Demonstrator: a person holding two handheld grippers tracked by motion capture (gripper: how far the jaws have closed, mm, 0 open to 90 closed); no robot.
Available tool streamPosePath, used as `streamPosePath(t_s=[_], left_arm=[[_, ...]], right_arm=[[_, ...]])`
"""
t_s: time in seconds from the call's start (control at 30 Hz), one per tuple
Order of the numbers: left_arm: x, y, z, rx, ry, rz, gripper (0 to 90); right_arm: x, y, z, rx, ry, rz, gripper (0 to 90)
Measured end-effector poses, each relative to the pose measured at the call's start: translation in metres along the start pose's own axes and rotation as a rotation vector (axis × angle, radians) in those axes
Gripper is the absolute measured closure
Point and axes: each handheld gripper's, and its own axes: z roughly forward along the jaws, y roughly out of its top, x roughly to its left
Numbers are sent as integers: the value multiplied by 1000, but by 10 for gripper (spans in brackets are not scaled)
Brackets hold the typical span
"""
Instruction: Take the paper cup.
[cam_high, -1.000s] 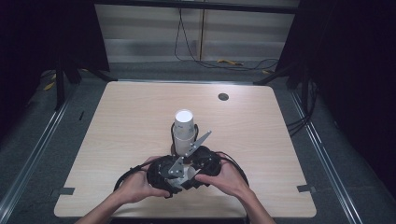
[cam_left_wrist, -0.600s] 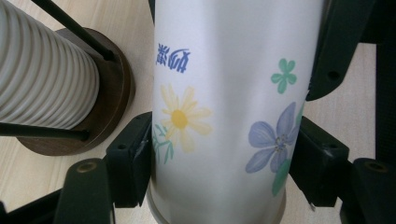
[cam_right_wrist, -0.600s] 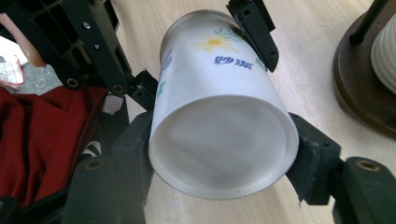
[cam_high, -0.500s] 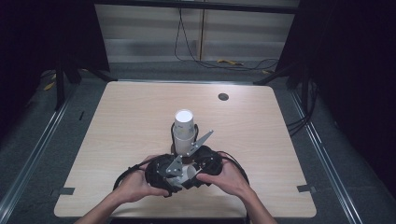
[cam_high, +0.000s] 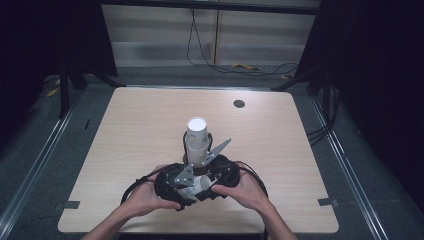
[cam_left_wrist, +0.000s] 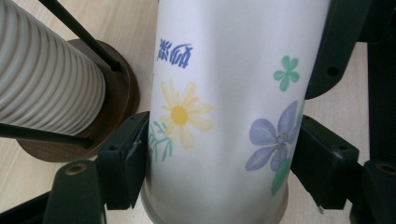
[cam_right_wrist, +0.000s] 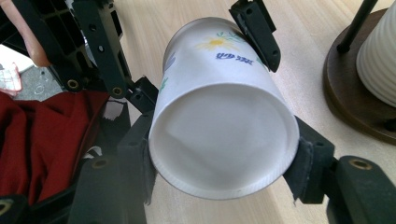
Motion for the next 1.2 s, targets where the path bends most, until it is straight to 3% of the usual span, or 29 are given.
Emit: streamPosePath(t_s=[0.1,0.63,0.7,0.87,0.97,1.2], left_arm=[[2,-3,-1,-41,-8,-21,229],[5,-10,-10,-99,-6,-34,174],[7,-13,-13,-147,-14,-43,173],[10,-17,-18,-176,-11,-64,170],[13,-18,-22,-234,-36,-105,170],[16,-22,-27,-272,-39,-127,159]], right_arm=[[1,-1,-3,-13,4,3,372],[2,-1,-4,-22,-11,-2,373],[0,-2,-6,-22,-13,3,373],[-2,-5,-7,-22,-19,14,373],[-3,-6,-8,-27,-21,17,373],[-8,-10,-12,-49,-29,34,373]])
